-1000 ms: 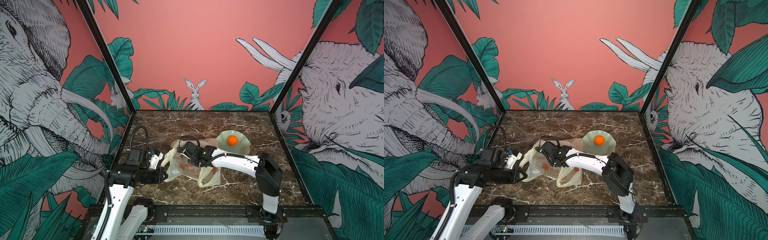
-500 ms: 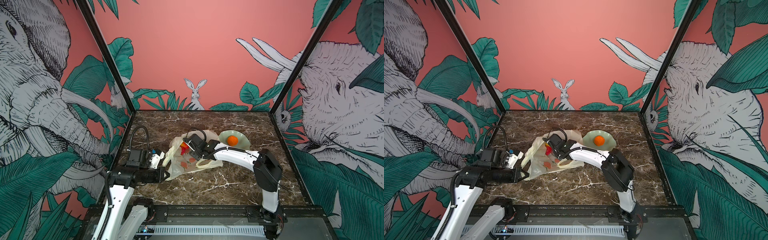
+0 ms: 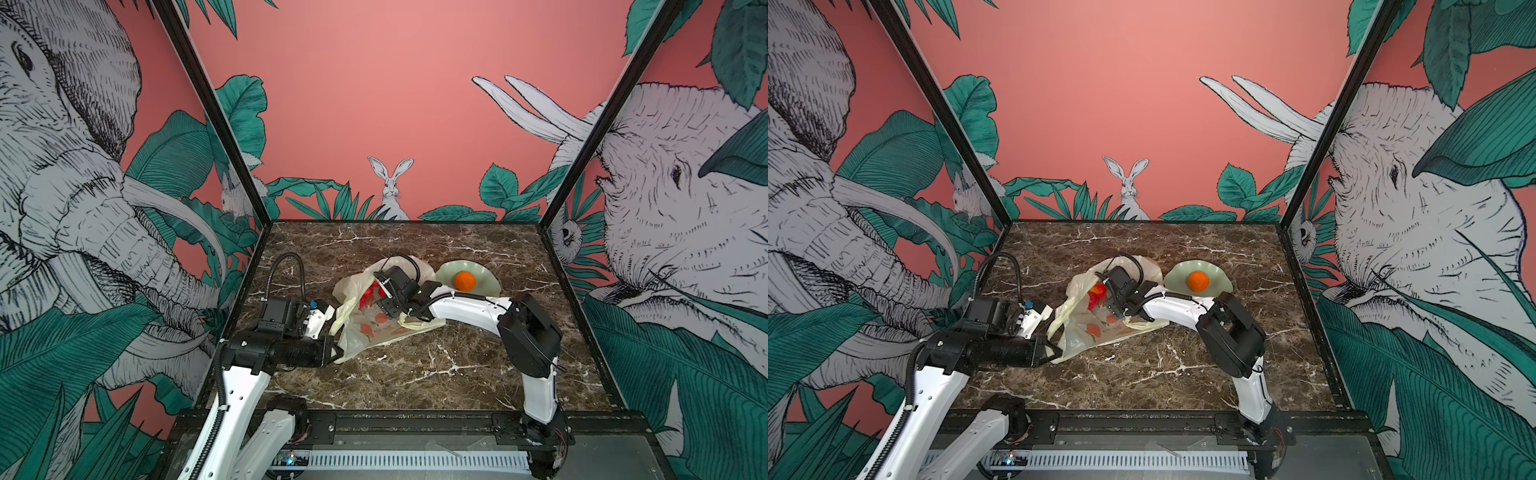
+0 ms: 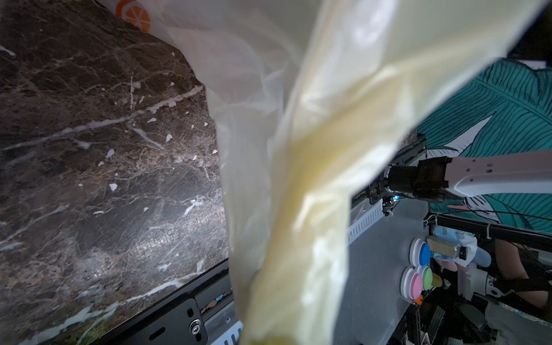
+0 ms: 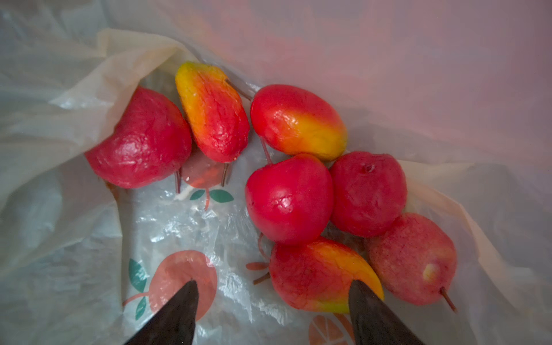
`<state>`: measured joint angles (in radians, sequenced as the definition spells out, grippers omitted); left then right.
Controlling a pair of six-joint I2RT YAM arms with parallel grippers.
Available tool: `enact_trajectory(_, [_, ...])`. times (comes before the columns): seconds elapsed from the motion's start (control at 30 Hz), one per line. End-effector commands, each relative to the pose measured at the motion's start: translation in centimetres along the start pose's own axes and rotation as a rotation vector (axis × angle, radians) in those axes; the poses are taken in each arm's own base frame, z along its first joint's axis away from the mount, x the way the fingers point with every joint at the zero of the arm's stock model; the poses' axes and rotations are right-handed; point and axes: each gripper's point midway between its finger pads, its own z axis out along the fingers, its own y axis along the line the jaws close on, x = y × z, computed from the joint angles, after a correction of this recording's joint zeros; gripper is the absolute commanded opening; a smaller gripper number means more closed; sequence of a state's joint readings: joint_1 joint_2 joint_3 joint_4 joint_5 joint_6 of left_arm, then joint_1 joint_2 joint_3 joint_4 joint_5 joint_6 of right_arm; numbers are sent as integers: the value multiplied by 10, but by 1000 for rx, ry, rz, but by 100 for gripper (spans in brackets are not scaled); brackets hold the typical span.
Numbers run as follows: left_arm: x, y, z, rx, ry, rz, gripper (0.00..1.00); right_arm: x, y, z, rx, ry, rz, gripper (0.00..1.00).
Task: Take fruits out of the plastic bag
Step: Take out the fake fruit from the plastic bag.
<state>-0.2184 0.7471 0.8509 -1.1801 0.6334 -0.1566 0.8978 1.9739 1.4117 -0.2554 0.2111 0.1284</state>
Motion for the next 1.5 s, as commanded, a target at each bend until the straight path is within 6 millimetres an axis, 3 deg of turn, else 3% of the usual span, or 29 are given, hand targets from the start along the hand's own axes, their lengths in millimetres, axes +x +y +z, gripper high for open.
enact_trajectory(0.0, [17,2,6,-13,69,10,0,-10,-21,13,63,-57,120,79])
enact_trajectory(0.27, [29,6,13,-69,122,75,0,0,-40,30,171,-30,139,83])
enact_trajectory(0.7, [29,9,16,-81,125,74,0,27,-38,54,110,63,192,82])
enact_trajectory(0.87, [29,11,19,-82,133,65,0,29,-34,53,79,68,179,65])
enact_trajectory(1.13, [28,12,19,-84,125,60,0,7,-26,40,8,16,142,41])
enact_trajectory(1.47, [29,16,22,-101,145,41,0,-24,3,11,-197,-88,146,11])
